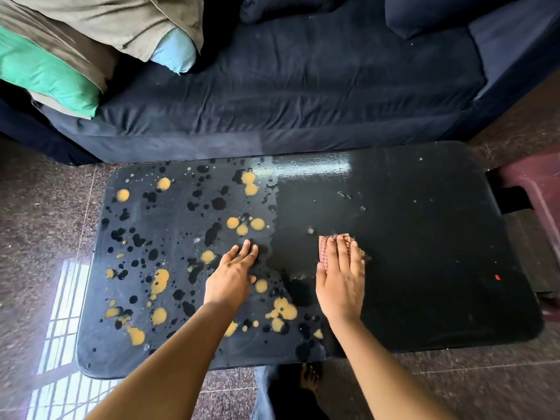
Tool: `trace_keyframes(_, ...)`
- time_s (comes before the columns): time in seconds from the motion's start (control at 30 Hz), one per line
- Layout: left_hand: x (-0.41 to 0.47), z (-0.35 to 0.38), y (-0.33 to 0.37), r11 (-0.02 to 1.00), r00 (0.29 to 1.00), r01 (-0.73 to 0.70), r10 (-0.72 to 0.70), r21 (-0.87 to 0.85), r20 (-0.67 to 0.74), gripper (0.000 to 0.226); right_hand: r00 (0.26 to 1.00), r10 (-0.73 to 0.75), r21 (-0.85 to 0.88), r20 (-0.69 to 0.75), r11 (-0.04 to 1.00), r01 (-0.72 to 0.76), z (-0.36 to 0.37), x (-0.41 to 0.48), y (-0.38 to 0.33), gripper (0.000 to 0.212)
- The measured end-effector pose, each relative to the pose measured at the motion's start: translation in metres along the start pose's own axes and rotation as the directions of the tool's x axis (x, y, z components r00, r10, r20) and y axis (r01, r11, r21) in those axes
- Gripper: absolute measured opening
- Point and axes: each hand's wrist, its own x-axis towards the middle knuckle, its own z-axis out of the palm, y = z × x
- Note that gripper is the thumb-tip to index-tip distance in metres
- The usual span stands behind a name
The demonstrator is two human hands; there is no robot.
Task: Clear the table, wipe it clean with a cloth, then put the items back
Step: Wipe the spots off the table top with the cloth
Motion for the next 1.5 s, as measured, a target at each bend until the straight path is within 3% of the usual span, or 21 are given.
trace_keyframes(0.03, 0.000, 0.000, 0.001, 1.000, 1.000, 0.000, 0.000, -0.003, 0.004, 0.065, 1.000, 0.010, 0.025, -0.014, 1.000, -0.010, 0.002, -0.003, -0.011, 0.059)
trace_keyframes(0.1, 0.000, 0.000, 0.001, 1.000, 1.000, -0.002, 0.002, -0.003, 0.009, 0.065, 0.980, -0.198, 0.042, 0.002, 0.979, 0.198, 0.006, -0.008, -0.026, 0.059)
trace_keyframes(0.17, 0.000, -0.001, 0.000, 1.000, 1.000, 0.004, -0.004, 0.004, 0.008, 0.065, 0.849, -0.527, -0.019, 0.050, 0.849, 0.528, 0.007, -0.005, -0.019, 0.059)
trace_keyframes(0.23, 0.000, -0.001, 0.000, 1.000, 1.000, 0.013, -0.013, 0.009, 0.013, 0.066, 0.761, -0.643, -0.084, 0.084, 0.757, 0.648, 0.003, 0.005, 0.002, 0.059)
trace_keyframes(0.27, -0.001, -0.001, -0.001, 1.000, 1.000, 0.016, -0.016, 0.010, 0.019, 0.066, 0.803, -0.589, -0.097, 0.091, 0.797, 0.595, 0.002, 0.007, 0.012, 0.058)
trace_keyframes(0.33, -0.001, -0.001, 0.001, 1.000, 1.000, 0.017, -0.017, 0.010, 0.024, 0.066, 0.954, -0.294, -0.055, 0.059, 0.953, 0.298, -0.001, 0.008, 0.024, 0.058)
trace_keyframes(0.43, 0.000, -0.001, 0.002, 1.000, 0.999, 0.018, -0.019, 0.004, 0.028, 0.066, 0.999, 0.026, 0.021, -0.037, 0.999, -0.026, -0.001, 0.004, 0.006, 0.060)
trace_keyframes(0.5, 0.000, -0.002, 0.003, 1.000, 0.999, 0.026, -0.026, -0.007, 0.034, 0.066, 0.997, -0.026, 0.073, -0.068, 0.997, 0.031, 0.001, -0.001, -0.013, 0.059)
trace_keyframes(0.57, -0.001, -0.002, 0.003, 0.999, 0.999, 0.032, -0.032, -0.007, 0.040, 0.066, 0.952, -0.306, 0.066, -0.024, 0.949, 0.307, 0.006, -0.011, -0.024, 0.059)
trace_keyframes(0.67, 0.000, -0.003, 0.002, 0.999, 0.999, 0.036, -0.036, -0.010, 0.035, 0.066, 0.720, -0.689, -0.034, 0.085, 0.720, 0.693, 0.007, -0.011, -0.008, 0.057)
trace_keyframes(0.7, 0.000, -0.003, 0.002, 0.999, 0.999, 0.037, -0.036, -0.011, 0.037, 0.066, 0.706, -0.702, -0.067, 0.096, 0.703, 0.708, 0.006, -0.008, 0.002, 0.058)
trace_keyframes(0.73, 0.000, -0.003, 0.002, 0.999, 0.999, 0.037, -0.036, -0.013, 0.040, 0.066, 0.753, -0.650, -0.080, 0.097, 0.749, 0.657, 0.005, -0.006, 0.012, 0.058)
trace_keyframes(0.8, 0.000, -0.002, 0.001, 0.999, 0.999, 0.032, -0.031, -0.016, 0.039, 0.066, 0.932, -0.359, -0.024, 0.057, 0.932, 0.360, 0.000, -0.007, 0.025, 0.057)
trace_keyframes(0.9, 0.000, 0.000, 0.000, 0.999, 0.999, 0.030, -0.029, -0.025, 0.029, 0.066, 0.998, -0.055, 0.050, -0.022, 0.997, 0.056, -0.001, -0.022, 0.008, 0.056)
trace_keyframes(1.0, -0.001, 0.004, -0.001, 0.999, 0.999, 0.027, -0.026, -0.037, 0.026, 0.066, 0.957, -0.290, 0.094, 0.013, 0.953, 0.288, 0.005, -0.040, -0.016, 0.055)
trace_keyframes(1.1, -0.001, 0.004, -0.003, 0.999, 1.000, 0.019, -0.018, -0.027, 0.025, 0.066, 0.789, -0.609, -0.003, 0.081, 0.792, 0.611, 0.009, -0.044, -0.001, 0.057)
trace_keyframes(1.17, 0.000, 0.005, -0.005, 0.999, 1.000, 0.020, -0.020, -0.033, 0.023, 0.066, 0.817, -0.570, -0.041, 0.087, 0.817, 0.575, 0.009, -0.043, 0.018, 0.060)
trace_keyframes(1.27, -0.001, 0.008, -0.005, 0.998, 1.000, 0.017, -0.016, -0.053, 0.016, 0.065, 0.977, -0.208, 0.022, 0.050, 0.978, 0.207, 0.004, -0.049, 0.030, 0.057)
trace_keyframes(1.33, -0.001, 0.009, -0.006, 0.998, 1.000, 0.016, -0.015, -0.061, 0.006, 0.065, 0.997, -0.073, 0.044, 0.013, 0.996, 0.072, 0.006, -0.060, 0.012, 0.056)
trace_keyframes(1.4, 0.000, 0.009, -0.006, 0.998, 1.000, 0.012, -0.012, -0.067, -0.004, 0.064, 0.990, -0.141, 0.084, 0.002, 0.986, 0.141, 0.010, -0.072, -0.011, 0.057)
trace_keyframes(1.5, 0.002, 0.008, -0.007, 0.999, 1.000, 0.008, -0.008, -0.051, -0.004, 0.064, 0.872, -0.485, 0.044, 0.064, 0.874, 0.483, 0.012, -0.080, -0.015, 0.057)
